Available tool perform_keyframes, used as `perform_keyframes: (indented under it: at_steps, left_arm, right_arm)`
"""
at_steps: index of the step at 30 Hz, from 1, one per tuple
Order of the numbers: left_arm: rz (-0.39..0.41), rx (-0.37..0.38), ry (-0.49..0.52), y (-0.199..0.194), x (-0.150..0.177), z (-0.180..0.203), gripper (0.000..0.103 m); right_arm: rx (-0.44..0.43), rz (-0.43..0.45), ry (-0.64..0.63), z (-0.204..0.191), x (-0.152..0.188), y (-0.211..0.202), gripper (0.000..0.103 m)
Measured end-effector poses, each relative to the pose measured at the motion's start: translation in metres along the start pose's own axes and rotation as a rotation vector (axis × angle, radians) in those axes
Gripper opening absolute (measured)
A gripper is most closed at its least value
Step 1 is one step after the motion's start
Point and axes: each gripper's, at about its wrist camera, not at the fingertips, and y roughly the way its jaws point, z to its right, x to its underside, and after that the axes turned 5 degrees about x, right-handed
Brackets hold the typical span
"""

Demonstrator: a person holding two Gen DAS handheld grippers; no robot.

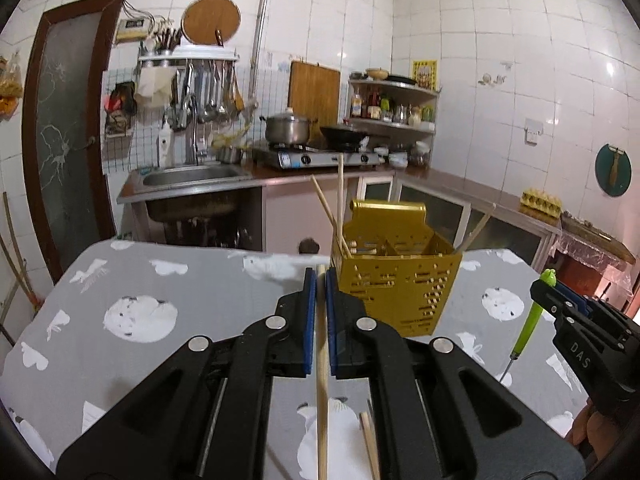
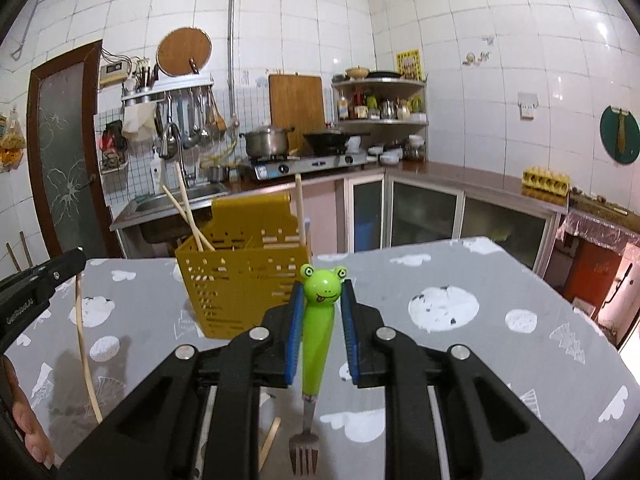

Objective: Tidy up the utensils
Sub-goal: 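Lift the frog fork and chopstick and carry both over the yellow holder, then lower the frog fork and chopstick into the holder and open both tools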

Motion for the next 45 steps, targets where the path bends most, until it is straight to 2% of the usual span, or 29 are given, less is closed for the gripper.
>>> perform_keyframes:
  at_steps: [9,15,22,28,32,39,45]
  left_arm:
    - [0.066,0.016,-0.031,-0.003,-0.016,-0.008,0.004]
    - [0.099,0.029,-0.028,-0.001,-0.035,-0.009,0.004]
    - [0.168,0.048,0.000,-0.004,-0.080,-0.001,0.004]
    - [0.227,0.081,0.023,-0.009,-0.137,0.013,0.004]
    - [0.264,0.089,0.038,-0.005,-0.163,0.023,0.004]
    - [0.292,0.101,0.062,0.035,-0.180,0.043,0.003]
    - [0.231,0.125,0.050,0.086,-0.160,0.043,0.003]
  right_arm:
    - [-0.019,0.051,0.001,0.000,-0.016,-0.002,0.019]
    - [-0.048,0.064,-0.007,-0.005,-0.038,0.000,0.019]
    - [-0.064,0.108,-0.023,-0.016,-0.076,-0.002,0.019]
    - [-0.081,0.165,-0.022,-0.023,-0.126,-0.003,0.019]
    - [-0.074,0.189,-0.027,-0.031,-0.154,0.006,0.019]
    - [-0.068,0.177,-0.002,-0.041,-0.177,0.048,0.019]
    - [-0.050,0.109,-0.007,-0.042,-0.155,0.096,0.019]
